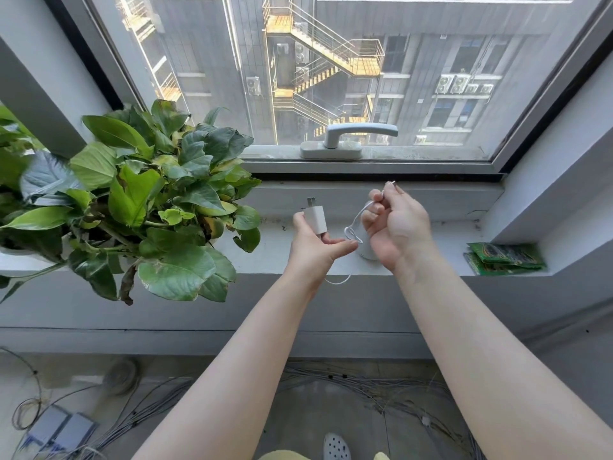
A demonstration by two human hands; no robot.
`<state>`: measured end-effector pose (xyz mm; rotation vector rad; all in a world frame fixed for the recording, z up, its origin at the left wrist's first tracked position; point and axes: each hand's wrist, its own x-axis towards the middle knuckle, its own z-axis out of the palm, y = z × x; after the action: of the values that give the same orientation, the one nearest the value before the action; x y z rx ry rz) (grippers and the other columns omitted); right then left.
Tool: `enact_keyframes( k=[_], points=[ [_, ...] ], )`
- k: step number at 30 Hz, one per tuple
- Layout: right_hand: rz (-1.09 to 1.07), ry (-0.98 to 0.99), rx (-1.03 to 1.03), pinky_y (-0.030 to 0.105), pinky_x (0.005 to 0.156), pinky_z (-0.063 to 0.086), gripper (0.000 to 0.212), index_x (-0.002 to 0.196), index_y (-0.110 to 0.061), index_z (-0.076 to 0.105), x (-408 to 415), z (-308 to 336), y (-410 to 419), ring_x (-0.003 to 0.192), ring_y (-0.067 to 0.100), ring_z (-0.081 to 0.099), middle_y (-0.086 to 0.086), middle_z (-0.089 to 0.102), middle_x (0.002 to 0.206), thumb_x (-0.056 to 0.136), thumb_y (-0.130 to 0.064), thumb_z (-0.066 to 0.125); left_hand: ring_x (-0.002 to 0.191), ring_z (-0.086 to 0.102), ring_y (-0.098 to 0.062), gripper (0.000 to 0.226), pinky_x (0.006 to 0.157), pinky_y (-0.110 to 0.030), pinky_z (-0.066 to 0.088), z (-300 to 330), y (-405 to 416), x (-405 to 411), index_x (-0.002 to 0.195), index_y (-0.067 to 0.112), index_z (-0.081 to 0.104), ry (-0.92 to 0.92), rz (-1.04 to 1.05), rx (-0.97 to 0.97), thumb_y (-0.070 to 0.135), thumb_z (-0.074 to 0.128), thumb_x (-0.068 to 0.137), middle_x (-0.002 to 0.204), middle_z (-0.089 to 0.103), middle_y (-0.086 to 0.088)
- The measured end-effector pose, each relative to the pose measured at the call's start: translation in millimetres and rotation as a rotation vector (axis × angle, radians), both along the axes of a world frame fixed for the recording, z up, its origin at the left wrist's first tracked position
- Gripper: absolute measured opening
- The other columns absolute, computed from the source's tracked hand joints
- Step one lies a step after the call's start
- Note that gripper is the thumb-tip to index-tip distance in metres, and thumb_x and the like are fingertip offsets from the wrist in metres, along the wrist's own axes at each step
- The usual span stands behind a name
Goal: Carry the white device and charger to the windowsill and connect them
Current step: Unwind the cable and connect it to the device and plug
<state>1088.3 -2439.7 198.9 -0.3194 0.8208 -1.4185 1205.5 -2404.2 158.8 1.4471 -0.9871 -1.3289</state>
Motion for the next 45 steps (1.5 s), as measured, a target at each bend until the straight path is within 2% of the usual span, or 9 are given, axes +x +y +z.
enact_keyframes(
  k=[2,6,13,17,20,26,31,36,45],
  points=[
    [0.039,-0.063,0.029,0.016,0.038,0.033,0.021,0.08,-0.014,0.039,5.5,-0.6,0.1,0.037,0.007,0.039,0.001,0.049,0.058,0.101,-0.012,0.04,0.081,0.06,-0.014,0.08,0.076,-0.025,0.043,-1.7,-1.1,-1.8,0.128,0.015,0.029,-0.058,0.067,-0.005,0.013,0.081,0.067,0.067,0.046,0.006],
    [0.087,-0.096,0.05,0.017,0.037,0.035,0.021,0.08,-0.013,0.039,10.6,-0.9,0.3,0.035,0.007,0.041,-0.001,0.053,0.048,0.101,-0.01,0.039,0.061,0.044,-0.009,0.066,0.063,-0.024,0.038,-5.0,-5.3,-1.2,0.122,0.012,0.034,-0.092,0.222,-0.022,0.016,0.077,0.072,0.067,0.038,0.006],
    [0.067,0.06,0.07,0.017,0.039,0.036,0.023,0.078,-0.014,0.04,7.8,-4.0,-1.0,0.037,0.007,0.04,0.003,0.05,0.061,0.101,-0.01,0.038,0.085,0.071,-0.008,0.063,0.084,-0.022,0.048,-2.7,-7.6,4.2,0.113,0.017,0.033,0.067,0.257,-0.115,0.008,0.078,0.07,0.05,0.055,0.015],
    [0.117,0.233,0.092,0.016,0.04,0.041,0.019,0.081,-0.014,0.041,6.9,-6.1,1.0,0.038,0.006,0.045,0.003,0.051,0.065,0.1,-0.011,0.041,0.064,0.056,-0.003,0.062,0.068,-0.019,0.043,-3.1,-9.0,3.0,0.12,0.013,0.037,0.008,0.308,-0.155,0.012,0.077,0.072,0.059,0.045,0.012],
    [0.191,0.28,0.108,0.017,0.042,0.044,0.012,0.088,-0.011,0.047,5.4,-5.8,3.0,0.04,0.007,0.05,0.006,0.054,0.069,0.096,-0.004,0.042,0.064,0.044,-0.008,0.053,0.071,-0.024,0.048,-1.8,-11.4,3.4,0.113,0.014,0.038,0.022,0.267,-0.138,0.008,0.073,0.073,0.071,0.039,0.005],
    [0.486,0.815,0.096,0.015,0.04,0.039,0.041,0.113,-0.004,0.066,-6.2,-7.2,2.8,0.038,0.006,0.044,0.008,0.061,0.077,0.084,0.006,0.039,0.08,0.045,-0.019,0.045,0.092,-0.037,0.053,0.1,-10.0,18.5,0.102,0.013,0.039,0.328,-0.102,-0.154,0.001,0.068,0.07,0.073,0.039,0.0],
    [0.636,1.075,-0.006,0.018,0.045,0.033,0.017,0.091,-0.013,0.074,-12.9,-8.6,0.8,0.054,0.011,0.039,0.0,0.056,0.073,0.083,-0.01,0.059,0.099,0.058,-0.036,0.041,0.104,-0.046,0.044,3.2,-12.3,24.6,0.1,0.016,0.04,0.305,-0.157,-0.166,-0.001,0.067,0.075,0.077,0.042,-0.008],
    [0.525,1.088,-0.091,0.015,0.045,0.039,0.015,0.092,0.003,0.069,-14.4,-5.0,2.6,0.05,0.007,0.05,0.004,0.062,0.066,0.08,-0.007,0.071,0.07,0.046,-0.01,0.034,0.071,-0.02,0.05,3.3,-14.5,26.0,0.11,0.013,0.039,0.296,0.022,-0.131,-0.012,0.048,0.087,0.072,0.038,0.002],
    [0.363,0.909,-0.076,0.012,0.047,0.046,0.009,0.081,-0.006,0.07,-22.5,2.7,5.4,0.05,0.003,0.059,0.003,0.068,0.069,0.087,-0.009,0.064,0.068,0.043,-0.01,0.034,0.069,-0.02,0.046,3.5,-17.4,23.4,0.109,0.011,0.037,0.417,0.109,-0.148,-0.015,0.042,0.089,0.073,0.036,0.001]
  ],
)
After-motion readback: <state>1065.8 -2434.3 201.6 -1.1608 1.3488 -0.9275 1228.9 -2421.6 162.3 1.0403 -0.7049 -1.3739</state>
